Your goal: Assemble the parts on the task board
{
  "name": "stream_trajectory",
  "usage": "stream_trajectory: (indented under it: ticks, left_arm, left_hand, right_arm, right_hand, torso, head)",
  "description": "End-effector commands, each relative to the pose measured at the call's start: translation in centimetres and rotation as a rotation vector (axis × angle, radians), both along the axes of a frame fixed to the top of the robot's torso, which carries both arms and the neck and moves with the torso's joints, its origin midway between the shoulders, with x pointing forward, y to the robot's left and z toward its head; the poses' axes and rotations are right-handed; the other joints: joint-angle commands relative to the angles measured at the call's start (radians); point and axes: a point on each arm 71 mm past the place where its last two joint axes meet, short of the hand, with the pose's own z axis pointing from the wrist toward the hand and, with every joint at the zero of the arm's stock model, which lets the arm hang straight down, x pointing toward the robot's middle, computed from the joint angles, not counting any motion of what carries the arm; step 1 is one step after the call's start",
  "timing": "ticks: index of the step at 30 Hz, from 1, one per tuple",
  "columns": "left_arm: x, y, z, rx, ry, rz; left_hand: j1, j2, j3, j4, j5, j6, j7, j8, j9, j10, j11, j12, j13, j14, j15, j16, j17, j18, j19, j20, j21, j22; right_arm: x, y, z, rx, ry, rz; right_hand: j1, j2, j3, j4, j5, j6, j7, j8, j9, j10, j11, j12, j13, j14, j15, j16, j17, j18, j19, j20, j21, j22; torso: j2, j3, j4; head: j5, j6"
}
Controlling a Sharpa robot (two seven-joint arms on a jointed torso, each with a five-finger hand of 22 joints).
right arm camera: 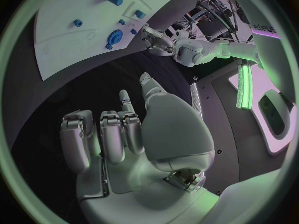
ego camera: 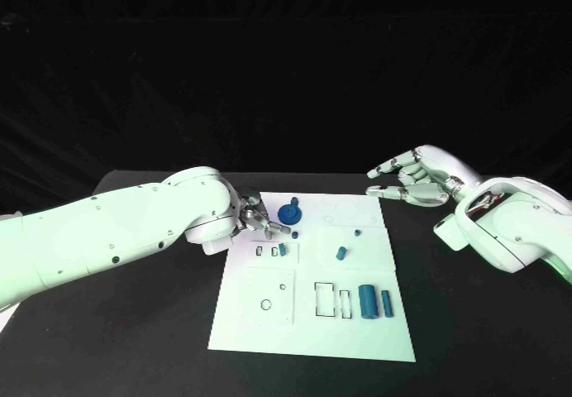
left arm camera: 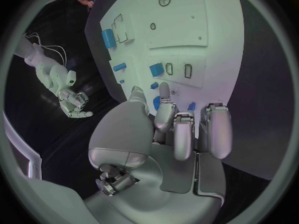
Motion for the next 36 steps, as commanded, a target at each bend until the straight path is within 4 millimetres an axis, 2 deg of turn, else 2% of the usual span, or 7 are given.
stream_trajectory:
  ticks: [1, 6, 12, 17, 36]
  left_arm:
    - [0.2, 0.1, -0.3, 0.135, 0.023, 0.052]
    - [0.3, -1.0, -0.6, 0.142, 0.028, 0.033]
    - [0.2, -1.6, -0.7, 0.157, 0.044, 0.007]
    - [0.2, -1.6, -0.9, 0.175, 0.061, -0.006]
    - [0.4, -1.7, -1.1, 0.197, 0.082, -0.022]
  left_hand:
    - [-0.010, 0.001, -0.007, -0.001, 0.002, 0.003, -0.006, 0.008, 0.008, 0.009, 0.001, 0.006, 0.005, 0.106, -0.007, 0.003, 0.263, -0.014, 0.016, -0.003, 0.008, 0.027]
    - [-0.025, 0.006, -0.019, 0.000, 0.002, 0.000, -0.009, 0.018, 0.029, 0.012, -0.002, 0.011, 0.010, 0.106, -0.010, 0.003, 0.263, -0.015, 0.019, -0.005, 0.011, 0.034]
    - [-0.031, 0.006, -0.024, 0.000, 0.002, -0.001, -0.010, 0.021, 0.036, 0.013, -0.003, 0.013, 0.012, 0.106, -0.011, 0.003, 0.263, -0.016, 0.020, -0.006, 0.013, 0.037]
    - [-0.031, 0.007, -0.024, 0.000, 0.002, -0.001, -0.010, 0.021, 0.036, 0.014, -0.003, 0.015, 0.014, 0.106, -0.011, 0.003, 0.263, -0.016, 0.021, -0.006, 0.014, 0.039]
    - [-0.024, 0.015, -0.028, -0.002, 0.002, 0.004, -0.017, 0.041, 0.069, 0.025, -0.008, 0.030, 0.030, 0.106, -0.015, 0.003, 0.263, -0.019, 0.026, -0.010, 0.022, 0.056]
  right_arm:
    - [0.1, 0.0, -0.2, -0.014, 0.016, -0.002]
    - [0.1, -0.1, -0.2, -0.020, 0.016, -0.008]
    - [0.3, 0.0, -0.3, -0.022, 0.017, -0.011]
    - [0.3, 0.0, -0.4, -0.024, 0.020, -0.011]
    - [0.5, 0.1, -0.7, -0.030, 0.030, -0.013]
  right_hand:
    - [0.009, 0.002, -0.005, 0.001, 0.004, -0.001, -0.005, 0.002, 0.001, 0.102, 0.004, 0.003, 0.263, 0.104, 0.007, 0.004, 0.263, -0.007, 0.105, 0.002, 0.002, 0.263]
    - [0.009, 0.003, -0.006, 0.001, 0.007, -0.001, -0.005, 0.002, 0.002, 0.102, 0.004, 0.003, 0.263, 0.104, 0.006, 0.004, 0.263, -0.007, 0.105, 0.002, 0.002, 0.263]
    - [0.009, 0.003, -0.009, 0.002, 0.012, -0.001, -0.005, 0.002, 0.002, 0.102, 0.004, 0.003, 0.263, 0.104, 0.006, 0.004, 0.263, -0.007, 0.105, 0.001, 0.002, 0.263]
    - [0.010, 0.004, -0.010, 0.002, 0.014, -0.001, -0.005, 0.002, 0.002, 0.102, 0.004, 0.003, 0.263, 0.104, 0.006, 0.004, 0.263, -0.007, 0.105, 0.001, 0.002, 0.263]
    - [0.009, 0.005, -0.012, 0.003, 0.018, -0.001, -0.005, 0.002, 0.003, 0.102, 0.003, 0.003, 0.263, 0.104, 0.006, 0.004, 0.263, -0.007, 0.105, 0.001, 0.002, 0.263]
  torso:
    - [0.003, -0.0014, -0.0021]
    - [0.005, -0.0018, -0.0032]
    - [0.004, -0.0011, -0.0014]
    - [0.004, -0.0014, -0.0013]
    - [0.005, -0.0017, -0.0017]
  head:
    - [0.000, 0.000]
    - [0.001, -0.003]
    - [0.000, -0.009]
    - [0.002, -0.013]
    - [0.003, -0.017]
